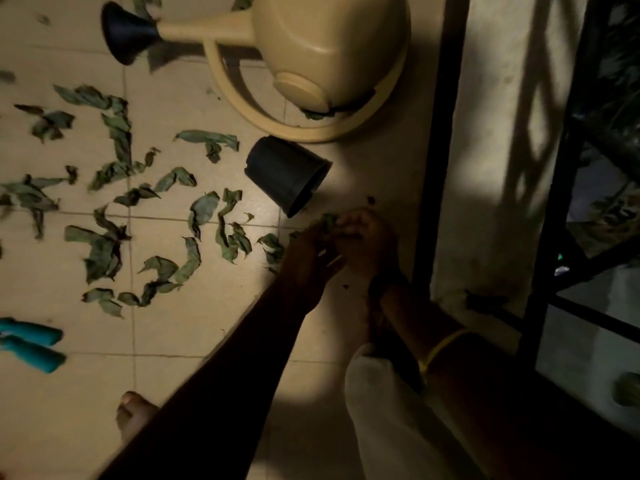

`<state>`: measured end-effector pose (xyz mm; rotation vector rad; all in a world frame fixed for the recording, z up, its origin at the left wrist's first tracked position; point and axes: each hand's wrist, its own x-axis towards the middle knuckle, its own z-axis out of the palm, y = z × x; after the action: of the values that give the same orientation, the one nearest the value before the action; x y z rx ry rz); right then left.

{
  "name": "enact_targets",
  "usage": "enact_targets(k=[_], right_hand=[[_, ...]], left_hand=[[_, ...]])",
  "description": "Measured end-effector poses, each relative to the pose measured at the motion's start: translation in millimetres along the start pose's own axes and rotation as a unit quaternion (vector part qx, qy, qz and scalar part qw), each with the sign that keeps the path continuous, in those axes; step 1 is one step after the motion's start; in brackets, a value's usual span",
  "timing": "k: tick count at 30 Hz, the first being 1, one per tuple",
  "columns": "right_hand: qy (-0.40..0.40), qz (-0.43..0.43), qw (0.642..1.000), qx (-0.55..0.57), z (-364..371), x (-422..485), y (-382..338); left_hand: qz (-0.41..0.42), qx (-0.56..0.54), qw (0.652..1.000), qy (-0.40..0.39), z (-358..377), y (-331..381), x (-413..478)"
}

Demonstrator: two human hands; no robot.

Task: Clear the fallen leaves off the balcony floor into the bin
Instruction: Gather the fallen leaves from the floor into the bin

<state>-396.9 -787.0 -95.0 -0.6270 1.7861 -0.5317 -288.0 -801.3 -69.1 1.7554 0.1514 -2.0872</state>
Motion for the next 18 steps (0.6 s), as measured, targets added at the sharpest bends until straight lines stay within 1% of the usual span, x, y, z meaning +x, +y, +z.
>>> enact_targets(k=[1, 3, 5, 6, 7, 8, 10, 11, 13, 15, 18], right_hand=[[0.007, -0.030, 0.999, -0.029, 6, -10, 0], [0.011, -0.073, 0.994, -0.085, 14, -23, 0], [-0.039, -0.089, 0.992, -0.079, 14, -27, -3], [-0.071, -0.086, 0.992, -0.064, 12, -25, -5], [-0.085, -0.084, 0.992, -0.047, 11, -22, -7], [-0.071, -0.093, 0.992, -0.054, 8, -16, -5], [0.010, -0.113, 0.986, -0.122, 2, 4, 1], [0.053, -0.109, 0.982, -0.146, -3, 19, 6], [0.096, -0.083, 0.970, -0.206, -11, 52, 15], [0.103, -0.055, 0.948, -0.297, -19, 80, 26], [0.080, -0.080, 0.927, -0.357, -20, 106, 36]], left_hand=[[-0.001, 0.013, 1.000, -0.009, 1, 3, -2], [0.005, 0.052, 0.999, 0.013, 1, 6, -4], [0.028, 0.068, 0.996, 0.048, -6, 6, 1], [0.042, 0.069, 0.995, 0.050, -9, 5, 5], [0.047, 0.074, 0.995, 0.048, -12, 4, 7], [0.045, 0.080, 0.995, 0.047, -14, 4, 10], [0.054, 0.074, 0.994, 0.055, -17, 3, 16], [0.067, 0.075, 0.993, 0.067, -19, 3, 19], [0.090, 0.088, 0.988, 0.090, -25, 0, 24], [0.089, 0.074, 0.990, 0.086, -35, -4, 29], [0.065, 0.013, 0.994, 0.081, -57, -15, 37]])
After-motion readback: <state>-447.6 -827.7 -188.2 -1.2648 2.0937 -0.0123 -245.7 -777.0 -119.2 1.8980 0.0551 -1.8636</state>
